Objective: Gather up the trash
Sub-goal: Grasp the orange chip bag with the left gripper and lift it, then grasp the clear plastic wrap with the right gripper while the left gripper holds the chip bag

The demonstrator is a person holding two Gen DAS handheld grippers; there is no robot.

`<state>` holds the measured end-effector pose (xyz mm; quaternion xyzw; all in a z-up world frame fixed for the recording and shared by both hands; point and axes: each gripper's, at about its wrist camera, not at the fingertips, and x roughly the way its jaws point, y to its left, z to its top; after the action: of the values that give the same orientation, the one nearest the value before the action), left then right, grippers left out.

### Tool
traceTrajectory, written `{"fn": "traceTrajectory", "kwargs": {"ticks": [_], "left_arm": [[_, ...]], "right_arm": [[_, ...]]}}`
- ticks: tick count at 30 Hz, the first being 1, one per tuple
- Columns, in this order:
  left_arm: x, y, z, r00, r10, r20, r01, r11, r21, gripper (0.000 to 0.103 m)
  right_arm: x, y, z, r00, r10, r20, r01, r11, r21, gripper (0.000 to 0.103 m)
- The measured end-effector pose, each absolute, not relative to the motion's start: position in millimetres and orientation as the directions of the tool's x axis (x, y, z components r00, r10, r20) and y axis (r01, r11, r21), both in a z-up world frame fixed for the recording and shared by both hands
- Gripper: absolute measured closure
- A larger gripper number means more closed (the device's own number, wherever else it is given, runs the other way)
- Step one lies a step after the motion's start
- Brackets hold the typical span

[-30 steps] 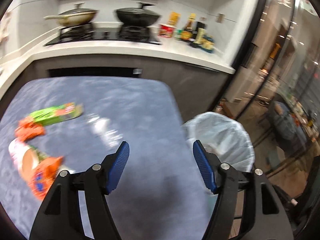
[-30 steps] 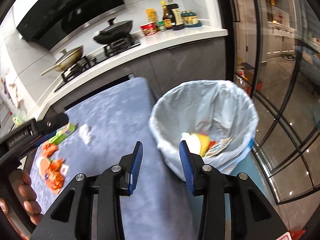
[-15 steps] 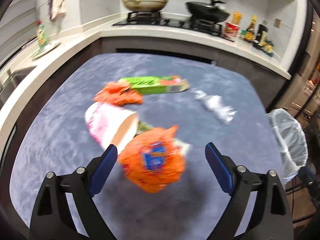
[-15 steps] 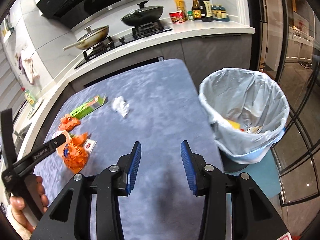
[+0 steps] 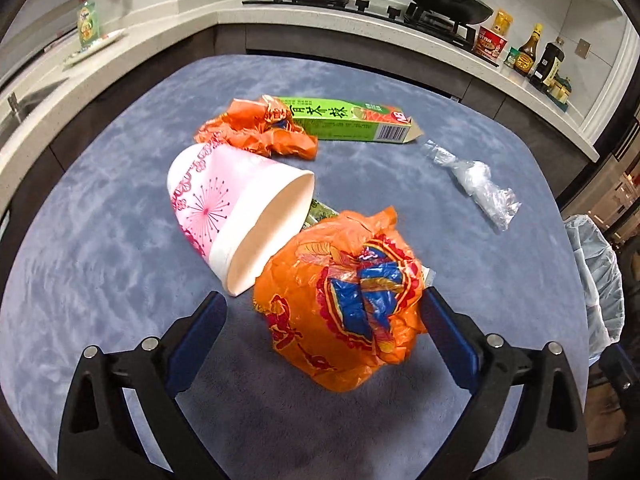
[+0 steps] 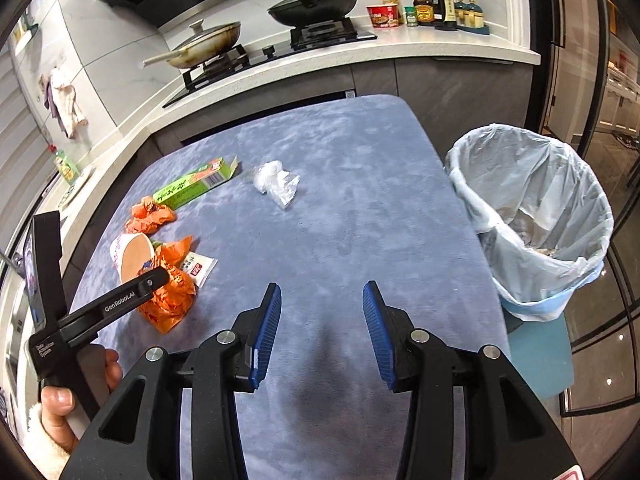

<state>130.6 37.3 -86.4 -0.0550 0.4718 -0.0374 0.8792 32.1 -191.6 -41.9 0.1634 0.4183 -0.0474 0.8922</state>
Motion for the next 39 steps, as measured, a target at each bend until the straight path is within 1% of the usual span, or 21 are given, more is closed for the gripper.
{"fn": "traceTrajectory", "kwargs": {"ticks": [2,4,5,6,8,10,16,25,29,35,37,38,39], "left_arm": [[132.2,38.5,-88.8,0.538,-0.163,-0.827,0.039,0.985,-0.169,0.024],[133.1,40.1,-89.0,0.527,-0.197,-0.827,0.047,0.978,-0.203,0.032],[132.8,41.1,-88.7,0.524,-0.215,-0.824,0.054,0.974,-0.220,0.034],[132.5,41.5,-88.5,0.517,-0.234,-0.823,0.063,0.970,-0.236,0.040],[131.1,41.1,-87.5,0.511,-0.251,-0.822,0.074,0.966,-0.249,0.045],[128.9,40.1,-84.8,0.508,-0.266,-0.819,0.092,0.962,-0.256,0.056],[120.3,42.2,-76.7,0.510,-0.283,-0.812,0.116,0.958,-0.261,0.062],[118.1,47.5,-66.6,0.514,-0.293,-0.806,0.144,0.956,-0.256,0.062],[119.3,47.3,-62.4,0.523,-0.283,-0.804,0.156,0.959,-0.236,0.062],[127.8,50.1,-59.3,0.528,-0.289,-0.798,0.154,0.957,-0.245,0.062],[131.8,50.2,-58.4,0.530,-0.290,-0.797,0.151,0.957,-0.247,0.062],[133.5,50.1,-57.7,0.532,-0.289,-0.796,0.150,0.957,-0.248,0.062],[135.2,49.8,-56.7,0.533,-0.290,-0.794,0.150,0.957,-0.249,0.062]], "right_arm": [[35.6,-189.4,-44.4,0.639,0.057,-0.767,0.217,0.943,0.251,0.061],[38.4,-187.5,-46.3,0.635,0.058,-0.771,0.215,0.945,0.248,0.061],[40.5,-186.5,-47.5,0.632,0.060,-0.772,0.213,0.945,0.248,0.061],[41.9,-185.8,-48.4,0.631,0.062,-0.773,0.212,0.945,0.249,0.061],[46.1,-183.4,-50.5,0.627,0.064,-0.776,0.210,0.946,0.247,0.061],[50.5,-182.7,-51.8,0.624,0.069,-0.779,0.204,0.947,0.248,0.061],[76.9,-180.7,-51.5,0.636,0.077,-0.768,0.180,0.953,0.244,0.061],[139.9,-178.4,-57.2,0.661,0.116,-0.741,0.150,0.948,0.283,0.061],[166.3,-181.1,-71.3,0.649,0.132,-0.750,0.156,0.941,0.301,0.061],[191.6,-180.6,-90.2,0.626,0.148,-0.766,0.159,0.937,0.311,0.061],[196.2,-179.9,-94.8,0.619,0.152,-0.770,0.156,0.938,0.310,0.072],[197.6,-180.4,-96.3,0.616,0.158,-0.772,0.152,0.938,0.313,0.090],[198.3,-180.2,-97.9,0.608,0.164,-0.776,0.149,0.937,0.315,0.097]]}}
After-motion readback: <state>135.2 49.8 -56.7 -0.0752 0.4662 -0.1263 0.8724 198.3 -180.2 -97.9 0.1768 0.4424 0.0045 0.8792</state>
